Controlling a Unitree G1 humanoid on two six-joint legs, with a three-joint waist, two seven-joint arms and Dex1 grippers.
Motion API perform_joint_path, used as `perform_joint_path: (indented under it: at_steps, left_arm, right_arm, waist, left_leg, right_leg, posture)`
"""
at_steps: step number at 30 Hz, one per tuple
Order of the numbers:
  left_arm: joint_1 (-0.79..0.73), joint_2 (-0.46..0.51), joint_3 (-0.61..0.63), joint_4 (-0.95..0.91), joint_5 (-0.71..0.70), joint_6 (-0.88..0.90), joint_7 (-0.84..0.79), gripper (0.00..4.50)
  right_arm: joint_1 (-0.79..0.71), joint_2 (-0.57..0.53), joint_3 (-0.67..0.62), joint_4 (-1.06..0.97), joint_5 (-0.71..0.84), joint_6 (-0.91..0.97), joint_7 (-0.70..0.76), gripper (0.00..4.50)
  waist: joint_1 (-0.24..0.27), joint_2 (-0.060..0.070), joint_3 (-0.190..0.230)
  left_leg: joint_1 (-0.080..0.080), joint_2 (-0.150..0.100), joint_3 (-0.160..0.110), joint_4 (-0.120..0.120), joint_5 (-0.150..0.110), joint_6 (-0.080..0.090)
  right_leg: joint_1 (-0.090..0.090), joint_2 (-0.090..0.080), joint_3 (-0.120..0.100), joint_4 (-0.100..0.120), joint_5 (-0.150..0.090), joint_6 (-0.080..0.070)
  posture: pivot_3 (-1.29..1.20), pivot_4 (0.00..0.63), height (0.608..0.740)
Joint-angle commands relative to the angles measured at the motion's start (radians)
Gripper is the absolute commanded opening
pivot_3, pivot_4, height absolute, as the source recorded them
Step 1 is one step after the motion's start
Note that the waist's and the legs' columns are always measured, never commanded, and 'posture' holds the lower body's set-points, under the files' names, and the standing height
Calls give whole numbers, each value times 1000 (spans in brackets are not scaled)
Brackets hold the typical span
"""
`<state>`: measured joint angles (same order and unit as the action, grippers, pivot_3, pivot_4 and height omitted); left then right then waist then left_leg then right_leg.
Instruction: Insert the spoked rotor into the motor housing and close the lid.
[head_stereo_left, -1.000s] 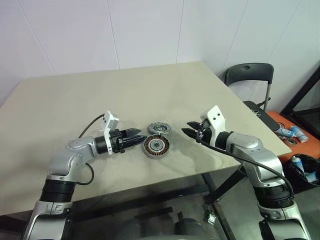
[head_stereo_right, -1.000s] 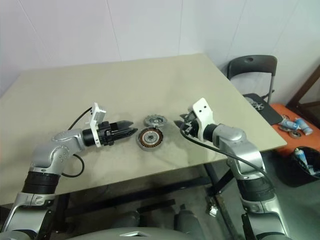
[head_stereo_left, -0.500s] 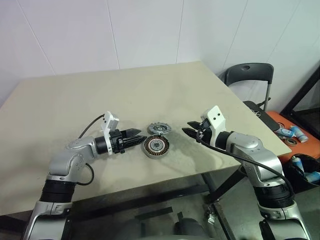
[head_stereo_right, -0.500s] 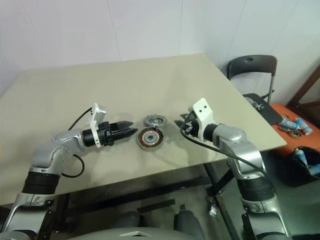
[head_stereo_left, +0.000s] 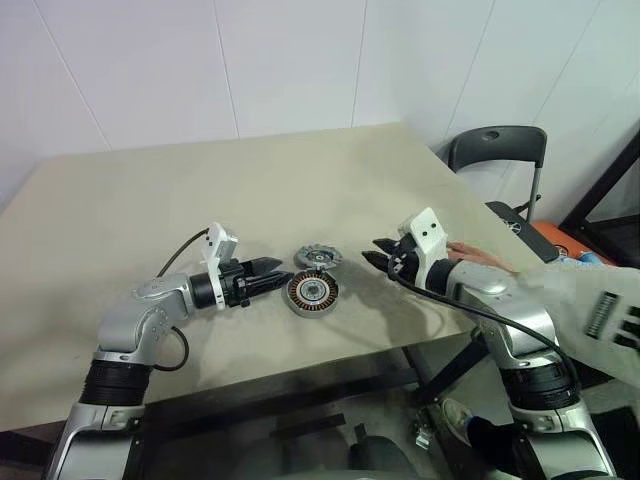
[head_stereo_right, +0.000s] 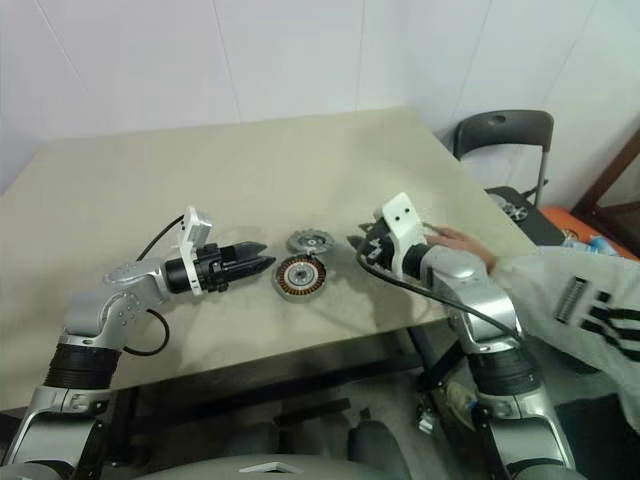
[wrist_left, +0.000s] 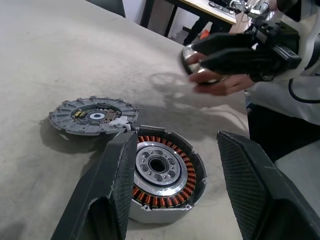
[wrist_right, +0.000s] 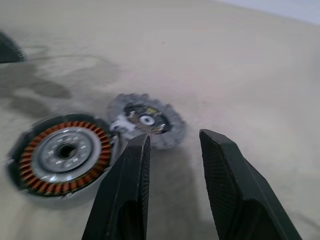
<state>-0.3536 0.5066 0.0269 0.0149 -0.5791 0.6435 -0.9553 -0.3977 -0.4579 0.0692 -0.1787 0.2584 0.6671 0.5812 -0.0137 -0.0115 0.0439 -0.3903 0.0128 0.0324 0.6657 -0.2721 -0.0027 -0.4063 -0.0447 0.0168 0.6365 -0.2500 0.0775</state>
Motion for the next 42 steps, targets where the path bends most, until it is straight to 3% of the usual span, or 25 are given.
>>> perform_joint_path:
  at_steps: [1, 18, 21, 24, 27, 31, 42]
  left_arm:
    - [0, 2, 19, -44, -9, -15, 4, 2701]
    - [13, -25, 15, -41, -3, -32, 17, 2701]
    - [15, -26, 16, -41, -5, -33, 18, 2701]
    - [9, -23, 16, -32, -5, -34, 13, 2701]
    - [-4, -21, 11, -16, -1, -39, 4, 2701]
    - [-15, -31, 5, -2, 4, -48, 4, 2701]
    - [59, -47, 20, -74, -12, -41, 48, 2701]
  right_arm:
    - [-18, -33, -23, -2, -7, -34, 16, 1635]
    - [-55, -66, -20, 23, -4, -40, 57, 1635]
    - [-73, -90, -6, 21, 1, -37, 101, 1635]
    - [-119, -179, 70, 15, -17, -74, 252, 1635]
    - [-188, -261, 197, 119, -145, -241, 370, 1635]
    - [-280, -286, 316, 296, -269, -460, 484, 1635]
    - [-480, -218, 376, 744, -370, -689, 677, 1635]
  waist:
    - [1, 0, 0]
    - [0, 0, 0]
    - [0, 0, 0]
    - [-1, 0, 0]
    - [-2, 0, 0]
    - [-4, 0, 0]
    - [-4, 0, 0]
  left_leg:
    - [0, 0, 0, 0, 0, 0]
    - [0, 0, 0, 0, 0, 0]
    - [0, 0, 1, 0, 0, 0]
    - [1, 0, 0, 0, 0, 0]
    - [1, 0, 1, 1, 0, 0]
    - [2, -1, 1, 1, 0, 0]
    - [2, 0, 1, 1, 0, 0]
  right_leg:
    - [0, 0, 0, 0, 0, 0]
    - [0, 0, 0, 1, 0, 0]
    - [0, 0, 1, 1, 0, 0]
    - [0, 0, 1, 1, 0, 0]
    - [0, 0, 1, 1, 0, 0]
    - [1, 0, 1, 1, 0, 0]
    - [1, 0, 1, 1, 0, 0]
  posture:
    - [0, 0, 740]
    - [0, 0, 740]
    - [0, 0, 740]
    - [0, 0, 740]
    - [0, 0, 740]
    - [0, 0, 740]
    - [0, 0, 740]
